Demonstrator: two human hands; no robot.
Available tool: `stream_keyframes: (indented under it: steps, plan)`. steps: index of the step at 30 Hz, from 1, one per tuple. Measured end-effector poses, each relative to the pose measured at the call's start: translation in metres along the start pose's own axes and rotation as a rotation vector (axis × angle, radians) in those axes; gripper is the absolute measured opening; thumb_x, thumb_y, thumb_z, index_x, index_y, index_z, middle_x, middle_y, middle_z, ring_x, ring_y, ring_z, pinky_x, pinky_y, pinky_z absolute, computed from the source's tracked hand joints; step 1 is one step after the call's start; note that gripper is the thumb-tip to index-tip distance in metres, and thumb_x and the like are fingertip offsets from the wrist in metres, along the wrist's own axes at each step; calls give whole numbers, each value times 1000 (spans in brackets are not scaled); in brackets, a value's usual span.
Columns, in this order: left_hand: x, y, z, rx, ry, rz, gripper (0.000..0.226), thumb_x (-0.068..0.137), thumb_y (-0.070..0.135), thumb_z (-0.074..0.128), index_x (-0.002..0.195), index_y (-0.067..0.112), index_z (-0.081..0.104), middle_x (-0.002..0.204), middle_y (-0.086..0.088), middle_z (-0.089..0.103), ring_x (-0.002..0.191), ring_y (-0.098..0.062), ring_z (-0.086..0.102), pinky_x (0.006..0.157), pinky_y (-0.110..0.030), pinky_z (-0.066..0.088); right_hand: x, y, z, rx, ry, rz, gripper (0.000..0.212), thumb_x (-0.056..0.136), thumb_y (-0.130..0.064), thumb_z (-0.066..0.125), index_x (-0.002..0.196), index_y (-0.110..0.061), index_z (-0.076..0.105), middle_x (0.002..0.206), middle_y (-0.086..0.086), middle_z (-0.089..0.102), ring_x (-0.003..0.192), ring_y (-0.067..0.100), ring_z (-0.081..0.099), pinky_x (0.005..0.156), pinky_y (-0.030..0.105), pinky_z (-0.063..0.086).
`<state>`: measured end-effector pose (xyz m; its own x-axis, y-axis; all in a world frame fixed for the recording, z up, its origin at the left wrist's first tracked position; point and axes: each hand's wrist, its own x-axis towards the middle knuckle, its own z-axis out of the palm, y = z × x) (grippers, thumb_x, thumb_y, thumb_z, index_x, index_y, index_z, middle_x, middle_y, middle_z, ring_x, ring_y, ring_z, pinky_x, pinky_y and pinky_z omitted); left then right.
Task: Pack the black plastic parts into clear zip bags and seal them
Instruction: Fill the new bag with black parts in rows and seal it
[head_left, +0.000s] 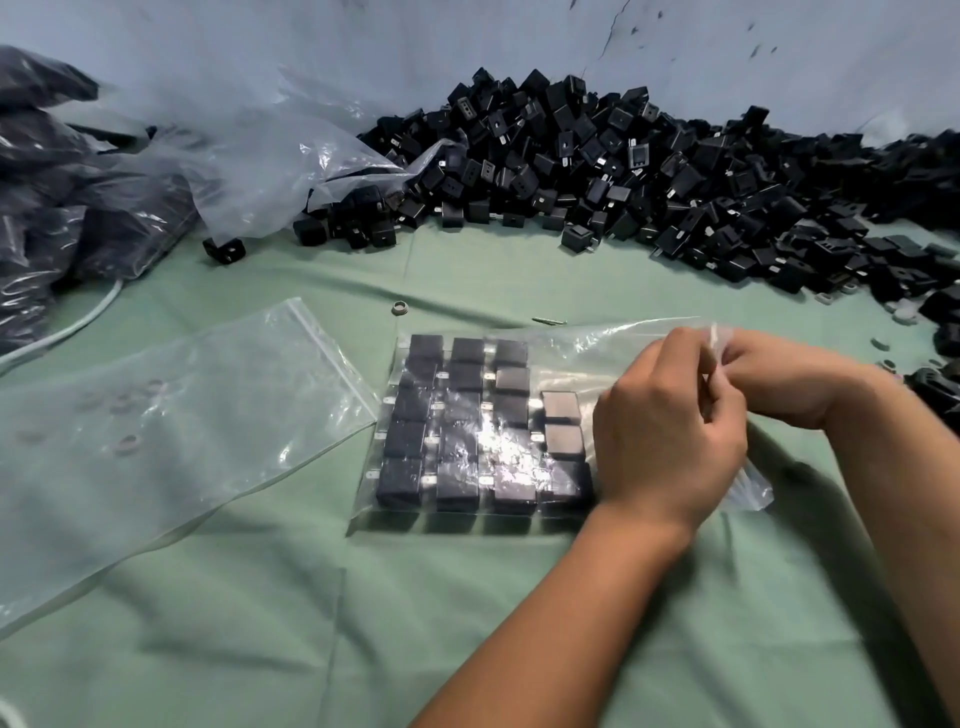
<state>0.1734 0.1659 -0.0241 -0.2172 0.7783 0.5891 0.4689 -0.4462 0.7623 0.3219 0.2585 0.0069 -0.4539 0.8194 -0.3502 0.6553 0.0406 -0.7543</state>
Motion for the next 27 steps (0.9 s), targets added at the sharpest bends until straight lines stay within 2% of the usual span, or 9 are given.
stream_keyframes:
  steps: [4,8,10,13,16,18,21,25,27]
  plan:
    - [2,-7,7,90,-69,-56,14,86,16,65,83,18,51,76,0,61,69,-25,54,56,-35,38,1,-1,-16,41,95,70,21,95,0,65,77,-8,74,69,8,66,57,10,58,51,20,47]
    - [2,-14,11,130,-176,-113,15,88,18,61,81,20,47,74,1,60,69,-26,54,59,-36,41,40,-7,-23,-67,618,111,12,94,-7,68,89,-13,77,72,3,75,52,12,61,49,25,46]
    - [1,-15,13,137,-213,-112,15,87,19,59,81,20,46,75,0,61,70,-28,55,60,-38,44,69,-21,-22,-165,733,41,13,93,-9,65,92,-15,78,78,4,77,62,14,67,56,28,51]
    - [1,-15,13,147,-244,-94,12,85,18,58,82,19,46,80,-4,62,74,-34,56,61,-42,44,116,-41,-22,-562,692,-114,30,94,-5,59,118,-16,73,116,8,74,107,28,67,93,38,53]
    - [1,-15,11,140,-259,-93,14,86,18,59,83,18,45,82,-7,62,75,-38,55,61,-43,42,157,-53,-20,-840,468,-134,67,92,8,51,151,-24,48,158,7,41,140,36,33,113,51,38]
    - [1,-15,10,135,-264,-86,13,87,18,58,83,17,45,81,-8,62,74,-38,54,61,-44,42,174,-55,-21,-932,361,-97,83,89,13,45,160,-30,31,170,2,18,149,37,15,117,54,34]
    - [0,-14,10,132,-256,-83,13,86,17,57,82,15,45,79,-9,61,72,-40,53,59,-45,41,184,-52,-22,-1029,310,-79,82,92,10,42,160,-34,27,171,-3,12,153,33,9,113,57,37]
    - [0,-14,11,136,-254,-92,14,86,18,59,83,17,45,80,-8,62,74,-39,54,60,-43,40,176,-50,-23,-1086,361,-152,53,95,-1,55,142,-23,57,142,9,45,121,36,40,99,52,47]
    - [0,-14,12,144,-246,-94,14,84,17,59,83,18,45,80,-9,62,73,-39,55,59,-42,40,160,-48,-25,-1021,382,-111,41,94,-4,61,132,-18,65,127,12,49,110,37,51,93,45,49]
